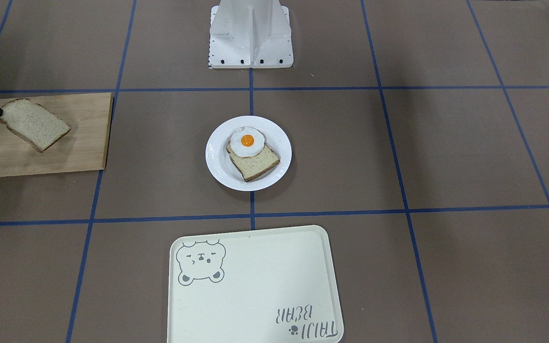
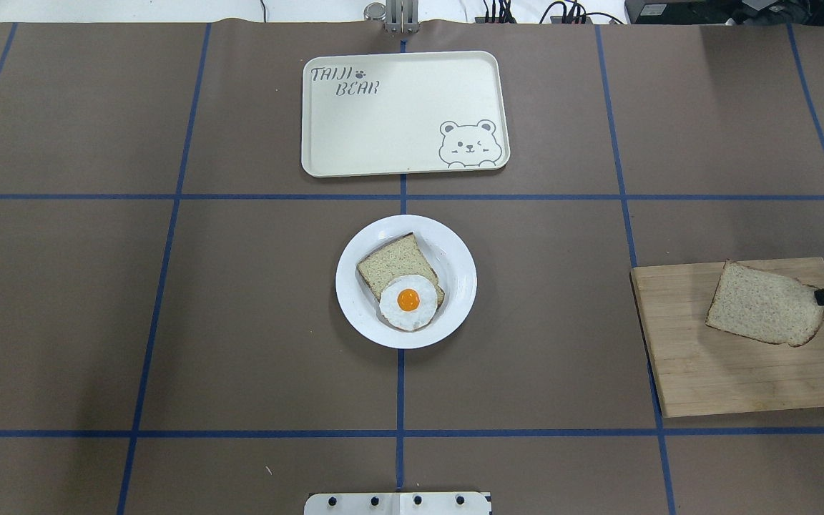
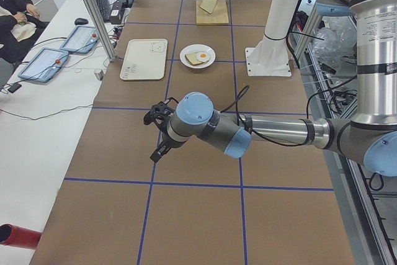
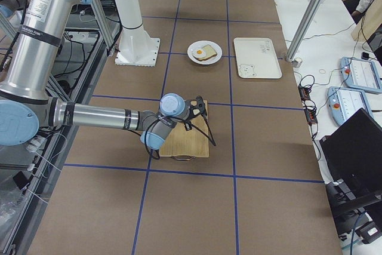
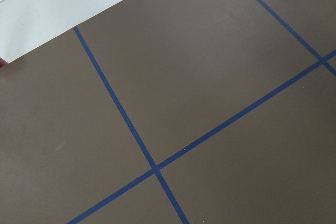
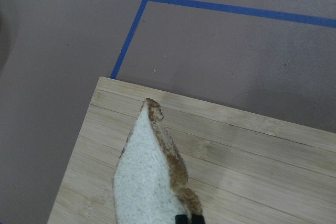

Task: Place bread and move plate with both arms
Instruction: 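Lift the bread slice with the right gripper and carry it over the plate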

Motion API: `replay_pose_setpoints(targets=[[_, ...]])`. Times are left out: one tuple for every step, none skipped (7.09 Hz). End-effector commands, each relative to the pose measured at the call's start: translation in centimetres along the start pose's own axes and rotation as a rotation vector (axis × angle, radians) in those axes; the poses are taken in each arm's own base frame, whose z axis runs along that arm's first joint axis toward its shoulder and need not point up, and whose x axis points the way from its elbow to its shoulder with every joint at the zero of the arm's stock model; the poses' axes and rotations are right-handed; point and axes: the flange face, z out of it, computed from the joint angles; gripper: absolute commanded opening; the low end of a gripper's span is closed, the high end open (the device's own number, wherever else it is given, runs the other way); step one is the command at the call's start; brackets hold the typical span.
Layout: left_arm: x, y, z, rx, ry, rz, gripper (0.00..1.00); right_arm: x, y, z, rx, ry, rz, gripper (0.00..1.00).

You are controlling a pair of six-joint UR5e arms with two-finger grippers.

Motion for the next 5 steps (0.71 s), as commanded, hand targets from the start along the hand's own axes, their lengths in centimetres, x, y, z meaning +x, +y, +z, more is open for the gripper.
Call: replay_pose_setpoints(targets=[[0.0, 0.1, 0.0, -0.001, 0.0, 0.0, 0.99, -0.7, -1.1, 0.1, 0.011, -0.018, 0.004, 0.0], [0.0, 0.1, 0.0, -0.001, 0.0, 0.0, 0.99, -2.0, -3.3, 0.3, 0.035, -0.039, 0.033, 0.0], [0.0, 0.1, 0.0, -0.001, 0.0, 0.0, 0.99, -4.1, -6.7, 0.6, 0.067, -0.073, 0.062, 0.0], [-0.1, 0.1, 0.1, -0.002, 0.0, -0.003, 0.99, -6.5, -9.8, 0.9, 0.093, -0.109, 0.105, 0.0], [-0.1, 0.2, 0.1, -0.003, 0.001, -0.004, 0.99, -10.0, -13.1, 1.9, 0.1, -0.161, 0.15, 0.0]])
